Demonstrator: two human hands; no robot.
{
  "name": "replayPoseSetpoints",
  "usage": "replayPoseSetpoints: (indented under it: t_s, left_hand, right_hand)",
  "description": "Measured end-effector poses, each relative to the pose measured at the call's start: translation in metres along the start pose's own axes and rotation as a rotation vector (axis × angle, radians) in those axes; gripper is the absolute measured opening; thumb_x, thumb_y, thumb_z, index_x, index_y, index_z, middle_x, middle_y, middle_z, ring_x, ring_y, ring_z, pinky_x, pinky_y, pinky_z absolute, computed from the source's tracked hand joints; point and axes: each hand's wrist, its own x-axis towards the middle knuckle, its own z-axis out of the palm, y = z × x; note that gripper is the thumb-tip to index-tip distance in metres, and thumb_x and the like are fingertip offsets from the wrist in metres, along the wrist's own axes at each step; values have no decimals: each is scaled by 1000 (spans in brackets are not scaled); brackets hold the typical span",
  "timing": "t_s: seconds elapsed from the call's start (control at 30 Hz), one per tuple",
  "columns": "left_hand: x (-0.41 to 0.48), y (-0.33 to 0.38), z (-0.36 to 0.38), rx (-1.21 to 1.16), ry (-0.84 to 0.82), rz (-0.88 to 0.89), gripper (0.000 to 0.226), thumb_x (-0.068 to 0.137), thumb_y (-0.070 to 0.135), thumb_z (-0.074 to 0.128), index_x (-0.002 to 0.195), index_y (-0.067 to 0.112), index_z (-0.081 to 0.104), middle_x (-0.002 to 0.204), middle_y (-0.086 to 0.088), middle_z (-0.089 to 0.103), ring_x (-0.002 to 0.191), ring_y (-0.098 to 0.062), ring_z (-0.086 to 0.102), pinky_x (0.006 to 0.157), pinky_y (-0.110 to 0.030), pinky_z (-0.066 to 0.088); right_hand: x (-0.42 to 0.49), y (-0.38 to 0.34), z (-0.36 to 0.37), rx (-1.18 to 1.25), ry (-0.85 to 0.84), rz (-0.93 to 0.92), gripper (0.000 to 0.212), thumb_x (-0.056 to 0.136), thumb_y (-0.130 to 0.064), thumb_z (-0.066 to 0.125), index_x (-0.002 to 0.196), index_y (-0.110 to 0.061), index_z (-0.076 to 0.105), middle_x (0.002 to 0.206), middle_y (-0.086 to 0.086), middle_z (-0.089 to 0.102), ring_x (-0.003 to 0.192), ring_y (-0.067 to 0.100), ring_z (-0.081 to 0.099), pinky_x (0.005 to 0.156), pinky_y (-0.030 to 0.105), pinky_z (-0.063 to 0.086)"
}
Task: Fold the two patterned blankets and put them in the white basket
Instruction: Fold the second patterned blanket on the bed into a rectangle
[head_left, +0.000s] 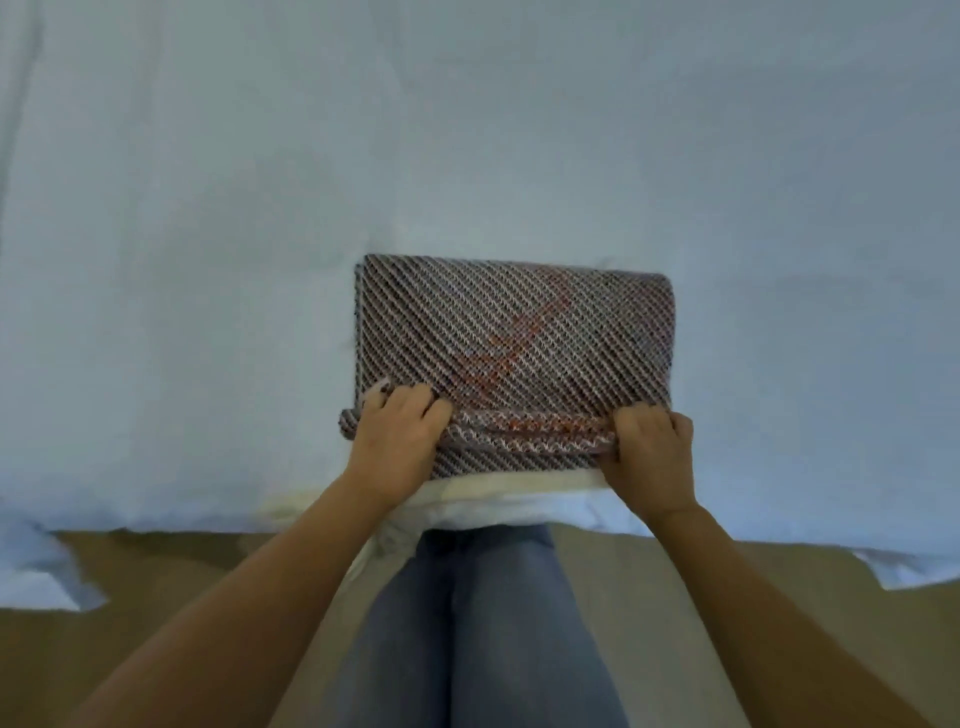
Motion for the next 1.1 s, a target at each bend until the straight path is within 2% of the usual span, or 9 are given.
replayPoseSetpoints:
  t_s: [0.13,0.3,0.43,0.53,0.67,0.77,0.9,1.03,1.1]
  left_hand:
    - [-25,12,5,38,-71,-44,24,46,7,76,66,11,62,66,-7,58,58,-26,58,63,-37,49]
    - [-35,29,11,71,-24,-57,15,54,12,67,67,16,61,67,1,60,68,-22,58,73,-36,36]
    - [-43,48,22,12,-470,-308,34,79,18,51,113,17,45,114,-3,54,106,-24,47,97,-44,30]
    - [-37,53,22,-26,-568,-401,46,76,35,52,116,18,40,118,-4,49,110,-25,43,98,-49,29]
    - [-1,60,7,-178,-262,-457,49,76,47,49,113,15,53,115,-6,55,109,-26,48,97,-49,28]
    - [40,74,6,-299,-50,-410,55,89,40,40,139,16,37,148,-5,35,138,-24,26,111,-54,10]
    - [82,80,31,-272,-92,-423,59,97,39,25,149,19,5,158,-2,0,145,-21,-5,112,-49,-9]
    - [86,60,60,-254,-103,-460,67,92,52,21,149,21,4,158,-6,1,145,-22,-3,111,-43,-11]
    - [80,47,72,-263,-122,-442,73,87,57,22,149,21,5,158,-10,3,145,-23,-1,113,-40,-9]
  right_hand:
    - [-24,-5,2,-9,-52,42,35,38,9,71,65,-6,53,58,11,53,54,30,54,57,34,36]
    - [-27,2,-2,94,-75,197,41,46,19,57,64,-12,38,51,13,50,45,34,49,52,31,25]
    - [-38,-4,8,31,-265,305,22,68,7,51,89,-1,52,86,21,58,81,37,55,67,39,33]
    - [-39,-13,4,68,-385,221,27,70,-12,55,95,-3,51,93,15,57,88,34,53,81,41,37]
    - [-13,-20,-14,323,-108,213,23,77,-15,51,90,3,57,88,18,57,84,35,52,75,42,41]
    - [27,-37,-10,405,-23,149,37,91,-16,47,123,2,51,127,23,52,120,38,46,105,44,32]
    - [79,-43,13,335,-42,80,53,98,-29,33,146,-8,22,155,13,19,144,28,11,115,39,-2]
    - [98,-23,42,199,-115,-141,59,95,-41,24,148,-16,14,156,12,13,144,28,6,112,38,-10]
    - [98,-11,53,215,-132,-121,61,93,-45,25,148,-19,17,156,14,14,144,30,7,113,38,-8]
